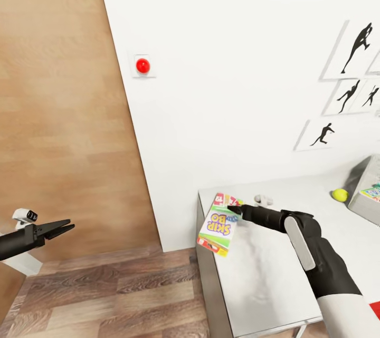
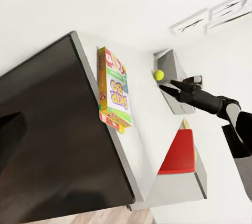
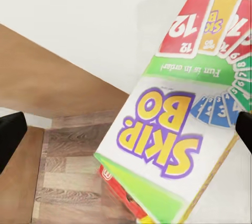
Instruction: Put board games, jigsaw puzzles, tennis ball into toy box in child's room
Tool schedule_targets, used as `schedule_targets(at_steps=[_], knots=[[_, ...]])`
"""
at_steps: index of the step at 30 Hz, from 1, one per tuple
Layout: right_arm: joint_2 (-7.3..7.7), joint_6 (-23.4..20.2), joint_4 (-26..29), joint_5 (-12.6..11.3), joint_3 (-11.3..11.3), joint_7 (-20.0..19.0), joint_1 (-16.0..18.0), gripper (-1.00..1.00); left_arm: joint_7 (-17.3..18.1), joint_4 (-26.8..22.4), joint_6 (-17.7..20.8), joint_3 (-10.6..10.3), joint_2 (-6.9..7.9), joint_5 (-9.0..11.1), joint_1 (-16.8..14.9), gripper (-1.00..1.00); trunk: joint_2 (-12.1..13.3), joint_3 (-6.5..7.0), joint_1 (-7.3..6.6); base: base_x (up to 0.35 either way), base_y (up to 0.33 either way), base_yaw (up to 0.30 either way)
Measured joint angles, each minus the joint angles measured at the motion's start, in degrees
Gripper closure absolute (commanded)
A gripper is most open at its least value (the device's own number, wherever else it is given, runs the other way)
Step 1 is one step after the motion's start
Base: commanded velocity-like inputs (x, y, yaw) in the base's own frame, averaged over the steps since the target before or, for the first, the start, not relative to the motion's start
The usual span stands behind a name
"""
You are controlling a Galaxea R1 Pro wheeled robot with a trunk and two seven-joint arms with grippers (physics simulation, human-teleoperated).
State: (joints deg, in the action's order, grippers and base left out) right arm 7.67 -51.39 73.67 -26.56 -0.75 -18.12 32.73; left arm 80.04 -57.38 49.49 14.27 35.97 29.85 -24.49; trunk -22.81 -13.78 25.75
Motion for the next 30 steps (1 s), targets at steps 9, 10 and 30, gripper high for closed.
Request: schedule_targets(at_steps=[9, 10, 30], knots=[[-0.14, -2.11, 14.37, -1.41, -11.81, -15.74, -13.84, -1.00, -0.04, -0.01, -0.04, -0.01, -0.61, -0.07, 0.01, -1.00, 0.00, 0.79, 0.00, 0.000, 0.000, -0.062], [-0.22, -2.08, 14.93, -1.70, -13.16, -18.15, -15.20, -1.00, -0.05, -0.01, -0.05, -0.01, -0.65, -0.07, 0.01, -1.00, -0.01, 0.88, 0.00, 0.000, 0.000, -0.024], [-0.70, 6.70, 16.95, -2.57, -33.99, -57.61, -30.90, -1.00, -7.73, -0.12, 0.04, -0.11, -5.46, -0.84, -0.24, -1.00, 0.00, 2.24, 0.00, 0.000, 0.000, -0.006]])
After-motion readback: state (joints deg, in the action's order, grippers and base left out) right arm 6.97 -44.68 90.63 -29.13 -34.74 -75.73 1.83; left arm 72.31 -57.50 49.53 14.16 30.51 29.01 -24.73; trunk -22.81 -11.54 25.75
